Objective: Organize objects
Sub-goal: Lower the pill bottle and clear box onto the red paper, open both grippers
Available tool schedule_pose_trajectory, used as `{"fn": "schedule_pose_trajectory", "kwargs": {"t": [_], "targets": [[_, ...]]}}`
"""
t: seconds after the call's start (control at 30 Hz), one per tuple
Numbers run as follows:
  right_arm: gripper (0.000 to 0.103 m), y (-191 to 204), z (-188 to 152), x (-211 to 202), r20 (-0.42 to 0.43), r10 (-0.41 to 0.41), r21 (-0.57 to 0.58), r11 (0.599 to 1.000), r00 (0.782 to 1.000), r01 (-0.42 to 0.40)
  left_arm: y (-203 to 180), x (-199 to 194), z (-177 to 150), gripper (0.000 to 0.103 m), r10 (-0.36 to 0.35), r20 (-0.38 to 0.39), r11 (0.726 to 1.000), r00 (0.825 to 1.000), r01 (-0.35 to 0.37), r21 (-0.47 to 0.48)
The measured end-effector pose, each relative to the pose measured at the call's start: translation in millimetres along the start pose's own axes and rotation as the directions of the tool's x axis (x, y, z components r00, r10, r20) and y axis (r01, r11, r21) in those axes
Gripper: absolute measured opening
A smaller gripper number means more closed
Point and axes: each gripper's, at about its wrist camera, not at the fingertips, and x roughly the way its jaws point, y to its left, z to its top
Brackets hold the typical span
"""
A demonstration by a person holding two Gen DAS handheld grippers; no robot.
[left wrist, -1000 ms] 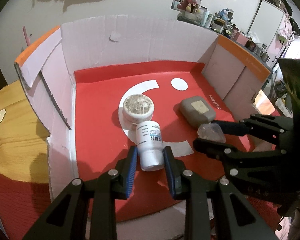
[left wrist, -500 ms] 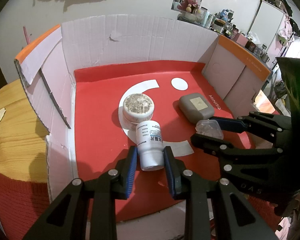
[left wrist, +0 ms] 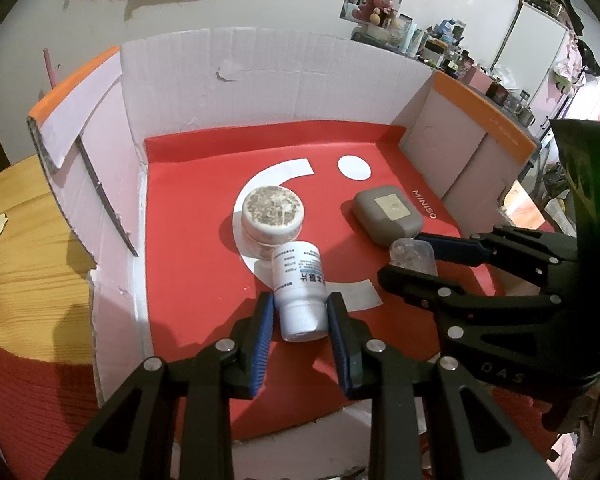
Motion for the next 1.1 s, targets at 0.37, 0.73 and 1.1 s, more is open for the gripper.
{"fn": "schedule_pose_trajectory", "kwargs": {"t": [0.37,0.73,1.1], "targets": [[0.060,5,-10,-9,0.013,0.006,0.016,1.000,1.000,-0.006,-5,-11,-3,0.033,0.006,0.023,1.000,1.000,-0.006,0.007],[0.062,8,-15,-28,0.031,-0.009,0.019,1.000,0.999,0.008,-7,-19,-7,0.039,0.019,0.042,1.000,0.999,-0.020,0.007],[0.073,11,-18,-59,0.104,-0.046,0.032,0.999,0.994,0.043,-13,-55,-9,0.053,0.057,0.134,0.998,0.989,-0.060,0.016]]}}
